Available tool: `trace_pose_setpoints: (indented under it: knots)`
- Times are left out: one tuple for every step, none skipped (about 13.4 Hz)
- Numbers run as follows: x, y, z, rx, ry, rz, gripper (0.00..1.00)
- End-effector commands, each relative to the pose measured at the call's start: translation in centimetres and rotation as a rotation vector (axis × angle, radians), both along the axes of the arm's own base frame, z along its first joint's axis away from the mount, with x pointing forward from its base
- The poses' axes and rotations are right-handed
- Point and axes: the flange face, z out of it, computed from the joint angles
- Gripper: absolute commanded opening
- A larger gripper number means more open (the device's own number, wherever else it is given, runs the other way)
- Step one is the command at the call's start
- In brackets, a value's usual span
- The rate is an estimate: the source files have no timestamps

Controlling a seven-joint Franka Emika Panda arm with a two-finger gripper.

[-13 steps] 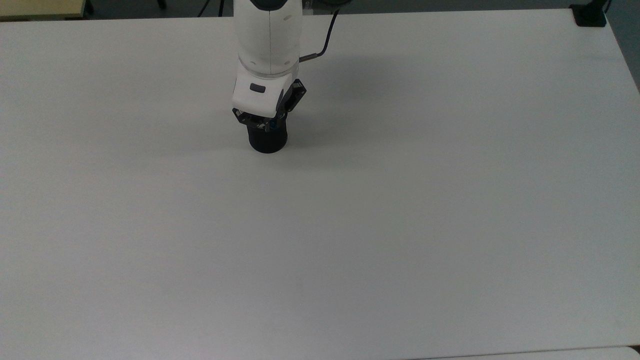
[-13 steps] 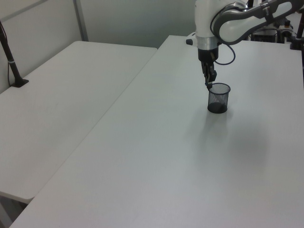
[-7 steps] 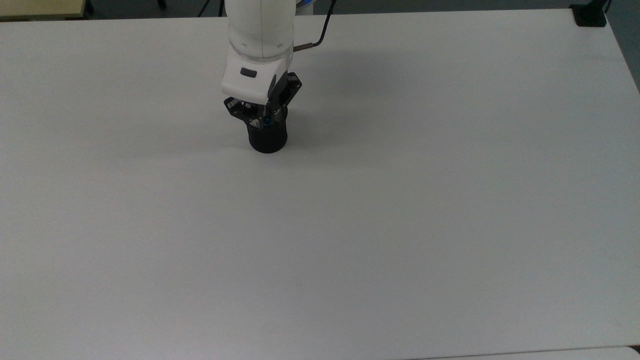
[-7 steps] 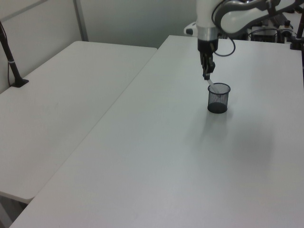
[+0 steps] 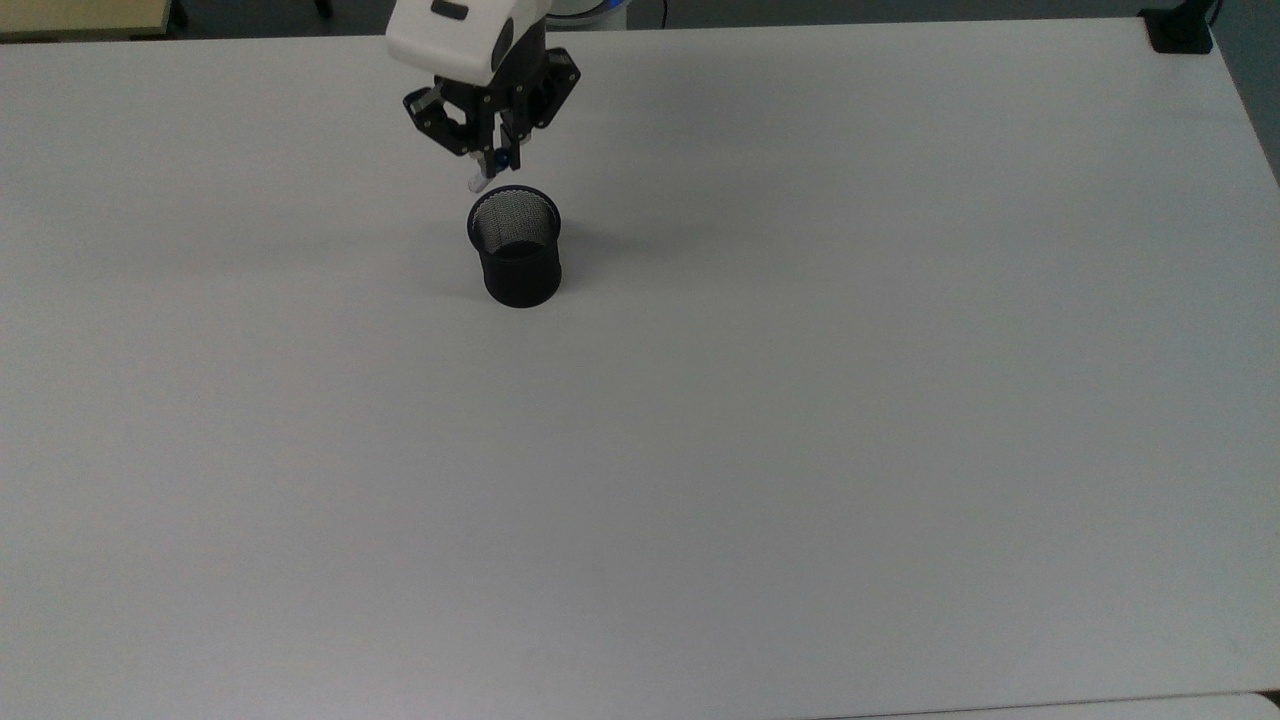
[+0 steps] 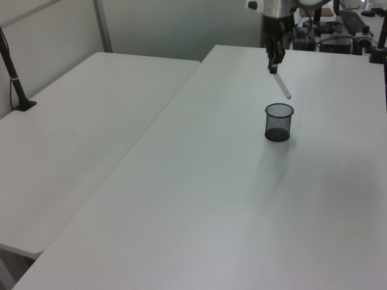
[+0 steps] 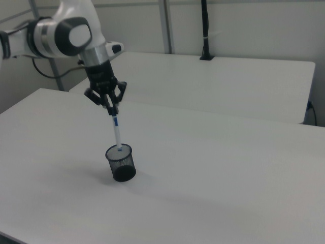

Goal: Remove the marker
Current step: 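Lift the marker straight up out of the pen cup, then carry the marker beside the cup and lower it to the table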

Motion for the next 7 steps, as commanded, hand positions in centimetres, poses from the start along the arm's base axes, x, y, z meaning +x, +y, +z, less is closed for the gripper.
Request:
trace_pose_setpoints:
  knots:
    - [-1.4,3.7,2.1,0.048,0.033,-0.065,0.03]
    - [-1.7,5.8,2.0,0.058,0.043,-0.072,0.03]
    - [-1.9,7.6,1.6,0.067,0.052,-0.100,0.03]
    - [-1.9,9.1,1.0,0.071,0.058,-0.139,0.03]
    - [-1.8,10.6,0.1,0.073,0.067,-0.173,0.03]
    - [-1.7,12.2,-1.1,0.077,0.087,-0.199,0.03]
    - [-1.6,13.6,-2.2,0.080,0.103,-0.220,0.03]
